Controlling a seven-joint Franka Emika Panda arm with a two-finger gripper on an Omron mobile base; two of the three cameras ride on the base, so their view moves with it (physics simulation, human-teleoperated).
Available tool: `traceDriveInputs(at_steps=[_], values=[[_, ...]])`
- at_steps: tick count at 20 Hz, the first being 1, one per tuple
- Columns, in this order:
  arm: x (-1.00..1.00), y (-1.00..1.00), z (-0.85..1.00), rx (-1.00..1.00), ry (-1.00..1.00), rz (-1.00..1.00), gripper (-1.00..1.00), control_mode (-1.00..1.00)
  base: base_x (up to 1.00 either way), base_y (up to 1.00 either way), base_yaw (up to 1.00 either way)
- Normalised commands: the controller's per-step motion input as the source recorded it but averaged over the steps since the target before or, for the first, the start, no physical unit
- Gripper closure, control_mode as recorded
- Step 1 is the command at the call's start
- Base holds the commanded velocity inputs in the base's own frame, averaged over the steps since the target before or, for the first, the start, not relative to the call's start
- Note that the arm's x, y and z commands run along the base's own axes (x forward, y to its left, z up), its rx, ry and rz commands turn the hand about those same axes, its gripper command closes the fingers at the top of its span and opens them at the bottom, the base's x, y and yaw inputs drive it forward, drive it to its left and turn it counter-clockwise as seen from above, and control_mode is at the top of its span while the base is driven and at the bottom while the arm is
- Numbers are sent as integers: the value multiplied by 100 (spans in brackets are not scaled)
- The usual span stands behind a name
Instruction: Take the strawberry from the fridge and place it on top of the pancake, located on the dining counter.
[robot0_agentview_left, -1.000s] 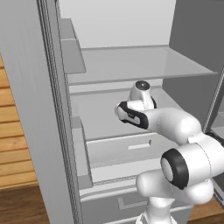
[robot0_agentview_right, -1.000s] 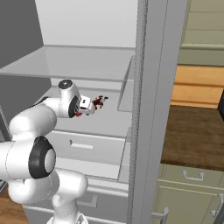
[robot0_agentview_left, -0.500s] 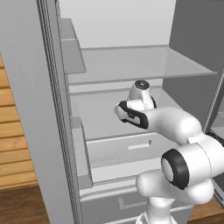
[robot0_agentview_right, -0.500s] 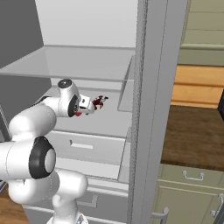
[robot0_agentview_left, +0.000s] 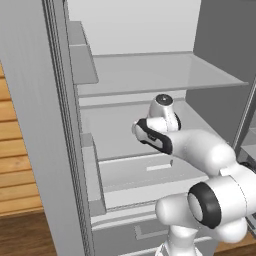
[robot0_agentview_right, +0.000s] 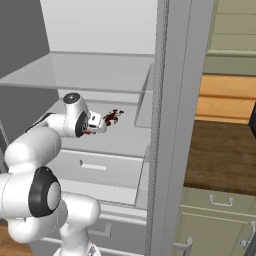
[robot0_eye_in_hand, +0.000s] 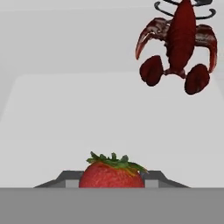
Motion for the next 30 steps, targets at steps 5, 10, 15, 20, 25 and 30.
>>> traceDriveInputs(at_steps=[5, 10, 15, 20, 25, 30], values=[[-1, 0, 0, 0, 0, 0, 100, -100, 0, 0, 0], [-62, -14, 9, 0, -7, 0, 100, -100, 0, 0, 0], [-84, -13, 52, 0, -9, 0, 100, -100, 0, 0, 0], [-87, -16, 53, 0, -2, 0, 100, -100, 0, 0, 0], [-90, -1, 65, 0, 0, 0, 100, -100, 0, 0, 0], [-58, -10, 79, 0, 6, 0, 100, -100, 0, 0, 0]])
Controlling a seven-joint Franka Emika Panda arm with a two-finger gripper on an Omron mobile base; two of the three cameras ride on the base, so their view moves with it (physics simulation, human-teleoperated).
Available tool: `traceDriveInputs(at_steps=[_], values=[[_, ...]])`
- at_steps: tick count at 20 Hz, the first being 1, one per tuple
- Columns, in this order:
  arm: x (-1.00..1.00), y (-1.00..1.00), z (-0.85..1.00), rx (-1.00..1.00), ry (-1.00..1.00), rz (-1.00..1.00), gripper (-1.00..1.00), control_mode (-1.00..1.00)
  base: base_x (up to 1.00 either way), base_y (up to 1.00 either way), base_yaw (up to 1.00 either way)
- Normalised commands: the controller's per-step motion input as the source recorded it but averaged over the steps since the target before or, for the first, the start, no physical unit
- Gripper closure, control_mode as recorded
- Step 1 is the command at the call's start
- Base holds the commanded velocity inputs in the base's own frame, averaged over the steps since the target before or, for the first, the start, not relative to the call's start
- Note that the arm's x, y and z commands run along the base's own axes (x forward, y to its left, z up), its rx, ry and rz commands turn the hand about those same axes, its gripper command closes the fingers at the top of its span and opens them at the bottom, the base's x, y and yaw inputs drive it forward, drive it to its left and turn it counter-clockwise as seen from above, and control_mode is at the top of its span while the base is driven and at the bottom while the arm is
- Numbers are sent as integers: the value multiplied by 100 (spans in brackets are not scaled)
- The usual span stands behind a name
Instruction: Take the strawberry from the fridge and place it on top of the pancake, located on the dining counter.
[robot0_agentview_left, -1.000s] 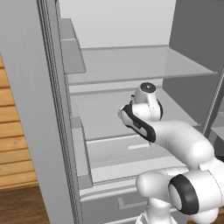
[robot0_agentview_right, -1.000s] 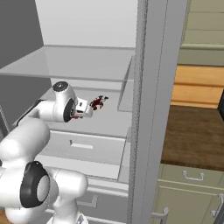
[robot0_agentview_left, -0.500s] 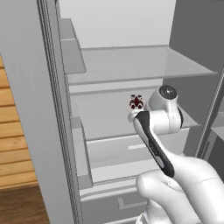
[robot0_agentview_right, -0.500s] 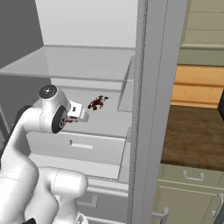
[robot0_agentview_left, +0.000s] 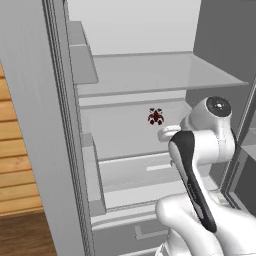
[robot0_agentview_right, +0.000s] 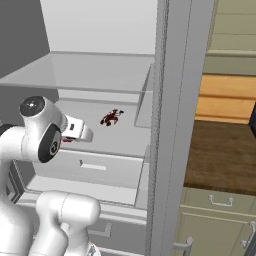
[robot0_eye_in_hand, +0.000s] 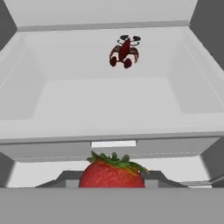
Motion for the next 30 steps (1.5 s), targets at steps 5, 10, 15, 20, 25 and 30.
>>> traceDriveInputs(at_steps=[5, 10, 15, 20, 25, 30], values=[[-68, -29, 60, 0, 26, 0, 100, -100, 0, 0, 0], [-95, -19, 16, 0, 22, 0, 100, -100, 0, 0, 0], [-98, 5, 2, -2, 0, 0, 100, -100, 0, 0, 0], [-38, 1, 1, 0, 0, -2, 100, -100, 0, 0, 0], [0, 23, 0, -2, 0, -13, 100, -100, 0, 0, 0], [0, 3, -1, 0, 0, -2, 100, -100, 0, 0, 0]])
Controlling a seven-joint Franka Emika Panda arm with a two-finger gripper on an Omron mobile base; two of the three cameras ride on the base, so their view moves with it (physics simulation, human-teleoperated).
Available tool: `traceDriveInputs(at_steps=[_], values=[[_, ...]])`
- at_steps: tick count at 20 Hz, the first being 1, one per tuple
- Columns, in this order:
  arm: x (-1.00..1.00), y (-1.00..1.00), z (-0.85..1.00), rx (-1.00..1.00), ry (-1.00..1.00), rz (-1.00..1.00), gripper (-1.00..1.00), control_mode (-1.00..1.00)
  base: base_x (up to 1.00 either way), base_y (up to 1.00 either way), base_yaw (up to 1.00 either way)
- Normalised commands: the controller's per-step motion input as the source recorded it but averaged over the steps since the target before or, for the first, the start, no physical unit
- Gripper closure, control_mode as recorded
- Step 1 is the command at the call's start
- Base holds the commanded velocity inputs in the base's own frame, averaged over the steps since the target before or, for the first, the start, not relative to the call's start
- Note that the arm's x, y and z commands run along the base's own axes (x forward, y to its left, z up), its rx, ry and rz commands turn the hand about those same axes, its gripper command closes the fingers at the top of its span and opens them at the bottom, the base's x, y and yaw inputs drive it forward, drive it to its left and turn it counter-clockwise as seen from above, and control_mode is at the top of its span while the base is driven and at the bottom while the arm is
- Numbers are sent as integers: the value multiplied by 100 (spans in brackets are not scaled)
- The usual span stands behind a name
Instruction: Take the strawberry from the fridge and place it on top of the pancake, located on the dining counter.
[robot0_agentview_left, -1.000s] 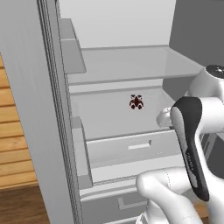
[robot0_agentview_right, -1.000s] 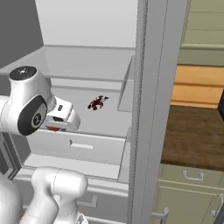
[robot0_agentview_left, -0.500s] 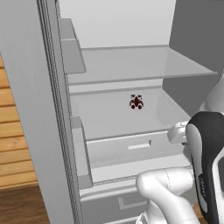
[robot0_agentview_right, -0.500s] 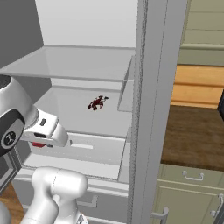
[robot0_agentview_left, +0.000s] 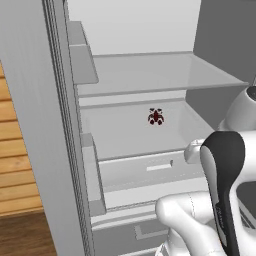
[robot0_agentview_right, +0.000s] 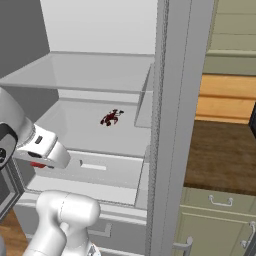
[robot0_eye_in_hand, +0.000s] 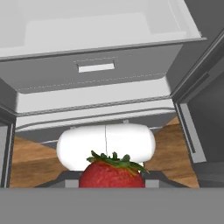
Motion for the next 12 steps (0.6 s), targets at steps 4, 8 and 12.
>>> traceDriveInputs(at_steps=[4, 8, 12], values=[[0, 0, 0, 0, 0, 0, 100, -100, 0, 0, 0], [0, 0, 0, 0, 0, 0, 100, -100, 0, 0, 0], [-3, 0, 0, 0, 0, 0, 100, 100, -26, -9, 0]])
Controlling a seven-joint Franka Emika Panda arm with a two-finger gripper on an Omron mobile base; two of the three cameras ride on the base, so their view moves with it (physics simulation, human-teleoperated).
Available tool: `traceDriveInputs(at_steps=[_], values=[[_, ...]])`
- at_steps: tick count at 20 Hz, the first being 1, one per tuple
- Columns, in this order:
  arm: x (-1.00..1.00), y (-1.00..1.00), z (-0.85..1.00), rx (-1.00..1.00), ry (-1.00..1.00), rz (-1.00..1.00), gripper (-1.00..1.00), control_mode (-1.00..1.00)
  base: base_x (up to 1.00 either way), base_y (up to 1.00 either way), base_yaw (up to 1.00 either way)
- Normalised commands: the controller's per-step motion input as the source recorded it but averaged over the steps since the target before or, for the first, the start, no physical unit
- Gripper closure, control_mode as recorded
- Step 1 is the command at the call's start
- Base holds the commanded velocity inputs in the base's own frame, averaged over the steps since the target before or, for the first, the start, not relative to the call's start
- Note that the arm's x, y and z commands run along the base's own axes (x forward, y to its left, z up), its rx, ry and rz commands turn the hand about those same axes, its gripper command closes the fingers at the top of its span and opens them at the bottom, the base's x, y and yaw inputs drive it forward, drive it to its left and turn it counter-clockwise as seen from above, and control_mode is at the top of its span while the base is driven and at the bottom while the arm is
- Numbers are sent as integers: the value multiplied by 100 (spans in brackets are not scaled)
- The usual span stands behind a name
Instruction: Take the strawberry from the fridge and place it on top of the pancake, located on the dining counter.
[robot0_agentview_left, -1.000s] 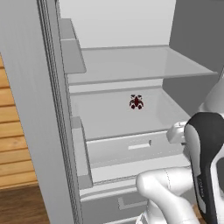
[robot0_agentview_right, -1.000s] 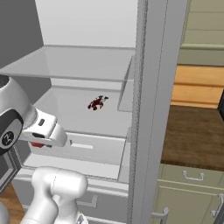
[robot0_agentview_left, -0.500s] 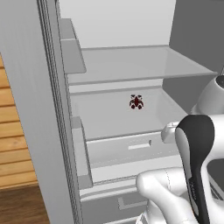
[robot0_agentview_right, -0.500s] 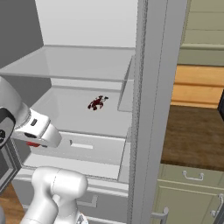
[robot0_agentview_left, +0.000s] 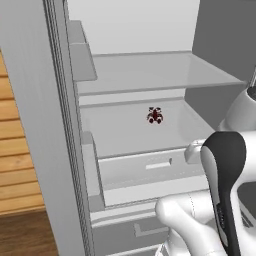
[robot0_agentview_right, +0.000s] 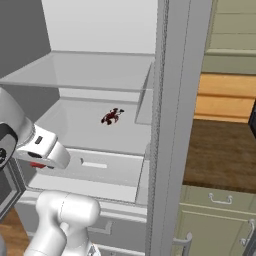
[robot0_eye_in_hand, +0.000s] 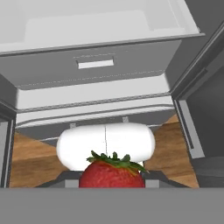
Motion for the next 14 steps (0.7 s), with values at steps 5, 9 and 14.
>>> traceDriveInputs(at_steps=[5, 9, 14], values=[[0, 0, 0, 0, 0, 0, 100, 100, -74, -8, 15], [0, 0, 0, 0, 0, 0, 100, 100, -66, -29, 59], [0, 0, 0, 0, 0, 0, 100, 100, -86, -16, 73]])
